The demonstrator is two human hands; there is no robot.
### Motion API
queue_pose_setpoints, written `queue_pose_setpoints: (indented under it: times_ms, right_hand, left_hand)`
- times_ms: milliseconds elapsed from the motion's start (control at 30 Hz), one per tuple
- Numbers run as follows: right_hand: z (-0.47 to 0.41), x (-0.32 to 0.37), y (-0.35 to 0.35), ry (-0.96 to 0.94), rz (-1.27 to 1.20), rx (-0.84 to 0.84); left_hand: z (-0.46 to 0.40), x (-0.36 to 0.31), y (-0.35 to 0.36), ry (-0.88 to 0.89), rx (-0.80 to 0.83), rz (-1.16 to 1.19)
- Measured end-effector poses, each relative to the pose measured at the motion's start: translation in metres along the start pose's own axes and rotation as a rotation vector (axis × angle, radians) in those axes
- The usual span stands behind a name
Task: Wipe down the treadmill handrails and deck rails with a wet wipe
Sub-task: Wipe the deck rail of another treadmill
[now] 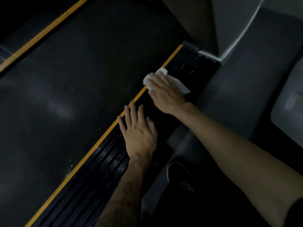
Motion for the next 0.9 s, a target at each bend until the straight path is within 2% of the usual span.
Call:
queue_pose_setpoints:
  times_ms: [133, 267, 367, 467, 567, 667, 767, 900]
  right_hand:
    - [0.011, 0.007, 0.001, -0.209, 0.000, 0.083]
    - [-0.013, -0.032, -0.004, -0.015, 0.093, 0.065]
    - [-0.002, -0.014, 0.000, 0.130, 0.117, 0.007]
    - [0.015, 0.010, 0.005, 0.022, 0.058, 0.006]
    - [0.000, -0.017, -0.003, -0.083, 0.086, 0.057]
    - [-0.017, -0.047, -0.007, -0.018, 0.194, 0.070]
    - [-0.009, -0.028, -0.004, 0.173, 0.082, 0.025]
    - [0.009, -0.014, 0.006, 0.129, 0.048, 0.024]
  left_hand:
    - [0.000, 0.000, 0.000, 0.005, 0.002, 0.005]
    - [0.000, 0.000, 0.000, 0.000, 0.000, 0.001]
    - [0.000, 0.000, 0.001, 0.003, 0.008, -0.001]
    - [-0.001, 0.000, 0.002, 0.008, 0.012, -0.002]
    - [-0.001, 0.000, 0.001, -0.004, 0.011, 0.002]
    - [-0.001, -0.002, 0.000, -0.001, 0.008, 0.002]
    - [-0.001, -0.001, 0.000, -0.004, 0.018, 0.000]
    - [-0.001, -0.002, 0.000, -0.003, 0.030, 0.001]
Point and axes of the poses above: each hand's wrist, its own z-axis away from the middle knuckle, its own y-axis out of the palm, x = y × z, the point moved 7 cm from there along -z, towards the middle knuckle, and after that the axes turned 11 degrees about -x, right-handed, at the moved point
